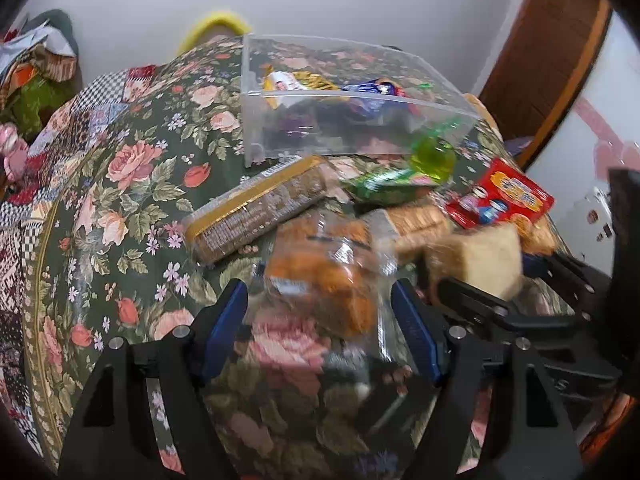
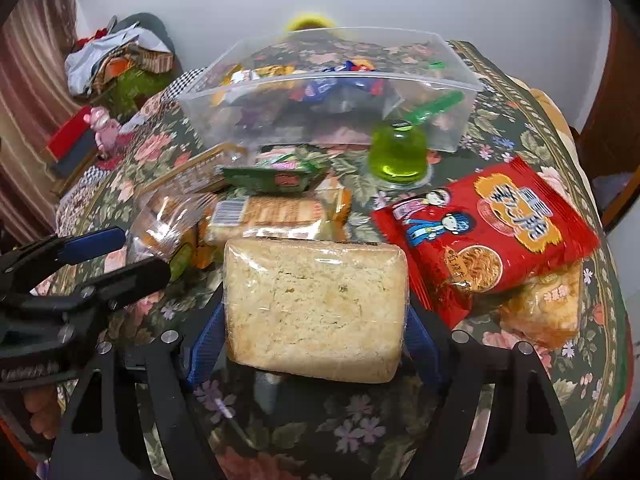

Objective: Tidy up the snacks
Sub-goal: 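Grasp the square wrapped bread block with the right tool while the left tool grasps the orange pastry bag, then carry both held snacks over the clear box and open both tools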

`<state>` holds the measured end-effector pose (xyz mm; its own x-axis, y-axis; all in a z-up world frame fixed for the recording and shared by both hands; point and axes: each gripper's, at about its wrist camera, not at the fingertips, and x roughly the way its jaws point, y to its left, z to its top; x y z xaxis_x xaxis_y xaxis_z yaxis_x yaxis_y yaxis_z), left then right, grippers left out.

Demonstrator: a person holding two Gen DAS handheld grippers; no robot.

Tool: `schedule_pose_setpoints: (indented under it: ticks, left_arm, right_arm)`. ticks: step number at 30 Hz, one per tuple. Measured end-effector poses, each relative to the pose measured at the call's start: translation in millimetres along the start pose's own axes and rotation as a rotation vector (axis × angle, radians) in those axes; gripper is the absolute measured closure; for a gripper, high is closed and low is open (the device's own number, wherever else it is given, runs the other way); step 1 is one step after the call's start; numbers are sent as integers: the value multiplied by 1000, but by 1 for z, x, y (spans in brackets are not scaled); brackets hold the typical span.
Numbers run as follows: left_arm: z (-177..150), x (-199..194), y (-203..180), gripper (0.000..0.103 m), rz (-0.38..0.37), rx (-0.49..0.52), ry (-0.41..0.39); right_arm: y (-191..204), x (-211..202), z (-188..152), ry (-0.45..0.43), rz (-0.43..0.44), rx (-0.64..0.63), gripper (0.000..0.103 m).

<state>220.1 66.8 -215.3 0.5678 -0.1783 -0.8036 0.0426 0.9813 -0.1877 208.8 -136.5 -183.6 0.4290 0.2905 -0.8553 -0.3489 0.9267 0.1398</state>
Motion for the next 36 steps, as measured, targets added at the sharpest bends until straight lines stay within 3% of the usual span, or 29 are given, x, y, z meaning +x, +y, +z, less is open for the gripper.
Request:
schedule_pose_setpoints:
  ticks: [3, 9, 14, 18, 27, 36]
  left_arm:
    - [6, 10, 4, 29, -41, -34, 19]
    - [9, 17, -4, 31, -22, 0, -8]
    - [7, 15, -9, 42, 21, 48, -24]
    - [2, 9, -4, 48, 5, 46, -15]
    - [3, -31, -3, 50, -8, 39, -79]
    - [32, -61, -14, 49, -20, 38, -174]
  right_arm:
    - [-2, 0, 1, 0, 16, 18, 27]
    - [0, -2, 0, 1, 8, 6, 27]
    - [-1, -3, 1, 2, 18, 17, 27]
    - [1, -7, 3, -6, 28, 18, 27]
    - [8, -29, 15, -71, 42, -2, 27]
    - [-1, -48, 46, -151, 19, -18, 27]
